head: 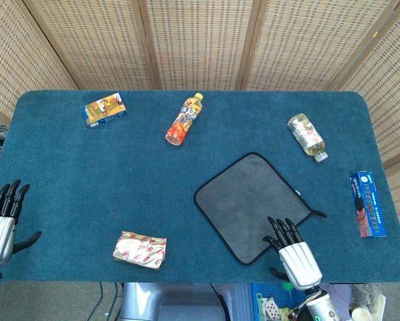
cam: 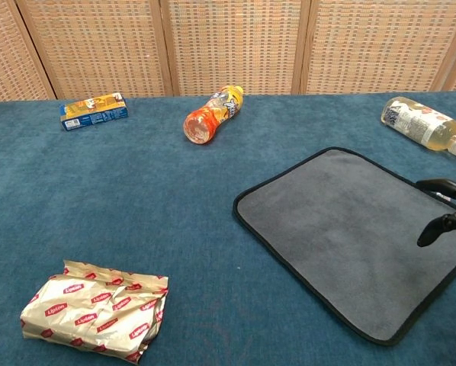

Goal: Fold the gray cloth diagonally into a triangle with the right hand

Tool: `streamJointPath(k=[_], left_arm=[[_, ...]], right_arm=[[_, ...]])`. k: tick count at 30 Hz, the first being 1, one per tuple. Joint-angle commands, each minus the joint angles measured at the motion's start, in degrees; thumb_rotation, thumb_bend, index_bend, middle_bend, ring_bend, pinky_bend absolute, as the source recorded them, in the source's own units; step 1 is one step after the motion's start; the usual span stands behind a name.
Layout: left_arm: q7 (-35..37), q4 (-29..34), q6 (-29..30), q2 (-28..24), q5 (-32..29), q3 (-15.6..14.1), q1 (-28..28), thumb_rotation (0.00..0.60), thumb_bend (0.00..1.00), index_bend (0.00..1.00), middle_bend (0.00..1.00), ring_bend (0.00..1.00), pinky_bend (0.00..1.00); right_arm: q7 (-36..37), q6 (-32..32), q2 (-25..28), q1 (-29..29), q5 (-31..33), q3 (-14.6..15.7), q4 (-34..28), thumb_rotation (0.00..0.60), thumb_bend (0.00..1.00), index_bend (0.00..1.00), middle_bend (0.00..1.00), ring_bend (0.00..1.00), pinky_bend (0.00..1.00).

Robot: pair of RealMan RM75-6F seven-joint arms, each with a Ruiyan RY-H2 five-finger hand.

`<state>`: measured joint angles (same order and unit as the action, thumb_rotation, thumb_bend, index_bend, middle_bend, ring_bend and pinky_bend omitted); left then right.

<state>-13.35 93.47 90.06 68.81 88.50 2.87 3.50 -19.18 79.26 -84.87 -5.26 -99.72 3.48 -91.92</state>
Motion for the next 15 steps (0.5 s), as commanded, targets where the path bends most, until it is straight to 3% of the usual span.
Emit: streamJointPath(k=[1, 15], left_arm=[[0.04, 0.01, -0.05, 0.0, 0.01, 0.0, 0.03, 0.6, 0.09, 0.0, 0.0, 0.0, 0.0], [0.28, -0.23, -0.21, 0.04, -0.18, 0.08, 0.14, 0.6, 0.09, 0.0, 0.0, 0.0, 0.0]], right_arm=[[-0.56, -0.52, -1.41, 0.02, 0.97, -0.17, 0.45, 0.6, 0.0, 0.31, 0.0, 0.0, 0.0], [-1.39, -1.21, -6.95, 0.47, 1.67, 1.21, 0.87, 0.6, 0.0, 0.33, 0.0, 0.0, 0.0]])
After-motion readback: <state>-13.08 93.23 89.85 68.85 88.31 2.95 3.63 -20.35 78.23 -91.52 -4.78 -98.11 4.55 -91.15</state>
